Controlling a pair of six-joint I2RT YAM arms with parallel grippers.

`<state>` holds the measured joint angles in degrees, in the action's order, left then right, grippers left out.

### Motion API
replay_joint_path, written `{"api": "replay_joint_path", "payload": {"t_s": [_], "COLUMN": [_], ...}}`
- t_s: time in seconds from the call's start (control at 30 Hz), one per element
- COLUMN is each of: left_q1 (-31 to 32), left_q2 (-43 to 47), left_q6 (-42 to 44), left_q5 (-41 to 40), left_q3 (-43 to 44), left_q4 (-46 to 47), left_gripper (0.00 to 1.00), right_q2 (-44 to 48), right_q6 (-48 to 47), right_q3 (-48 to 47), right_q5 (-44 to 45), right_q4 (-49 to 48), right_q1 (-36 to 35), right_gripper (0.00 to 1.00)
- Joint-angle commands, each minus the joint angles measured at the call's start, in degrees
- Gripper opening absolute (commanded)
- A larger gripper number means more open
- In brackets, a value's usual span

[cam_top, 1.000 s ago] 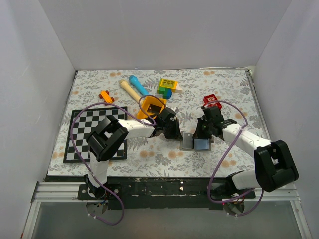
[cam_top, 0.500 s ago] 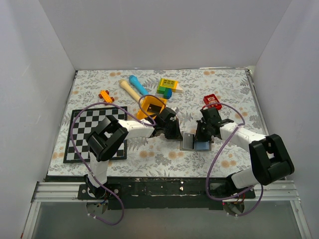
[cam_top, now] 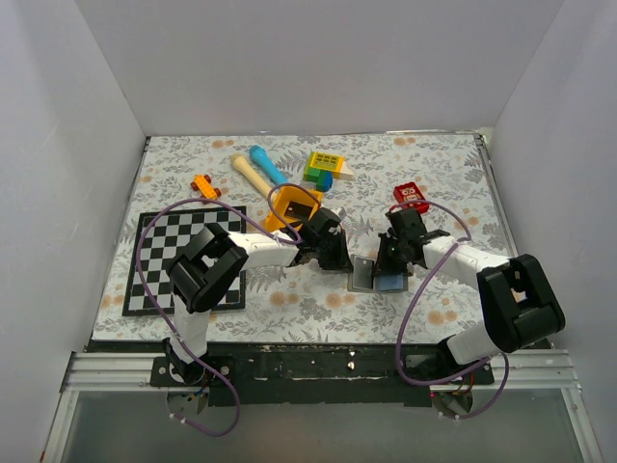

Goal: Put the credit cards into the card holder
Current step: Insert the credit card into the card holder.

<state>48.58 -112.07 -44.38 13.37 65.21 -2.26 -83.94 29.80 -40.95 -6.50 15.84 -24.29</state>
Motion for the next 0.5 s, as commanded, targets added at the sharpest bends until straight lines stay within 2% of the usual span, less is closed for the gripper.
{"api": "replay_joint_path", "payload": {"t_s": [0.0, 0.2, 0.47], "left_q1": [0.29, 0.20, 0.29], "left_q2": [1.24, 1.15, 1.24], "left_q6": [0.44, 0.52, 0.52], "left_q5": [-0.36, -0.27, -0.36], "left_q3": [-0.17, -0.26, -0.43], "left_q4": [-0.20, -0.20, -0.11], "left_gripper": [0.00, 0.00, 0.00], "right_q2": [-1.66, -0.70, 6.68], "right_q6": [0.87, 0.87, 0.08], "right_q3": [0.69, 0.87, 0.61], "right_q5": [-3.07, -4.22, -1.68], "right_q4": [-3.09, -4.50, -1.25], "right_q1": [-0.40, -0.40, -0.40], "right_gripper": [0.01, 0.01, 0.01]}}
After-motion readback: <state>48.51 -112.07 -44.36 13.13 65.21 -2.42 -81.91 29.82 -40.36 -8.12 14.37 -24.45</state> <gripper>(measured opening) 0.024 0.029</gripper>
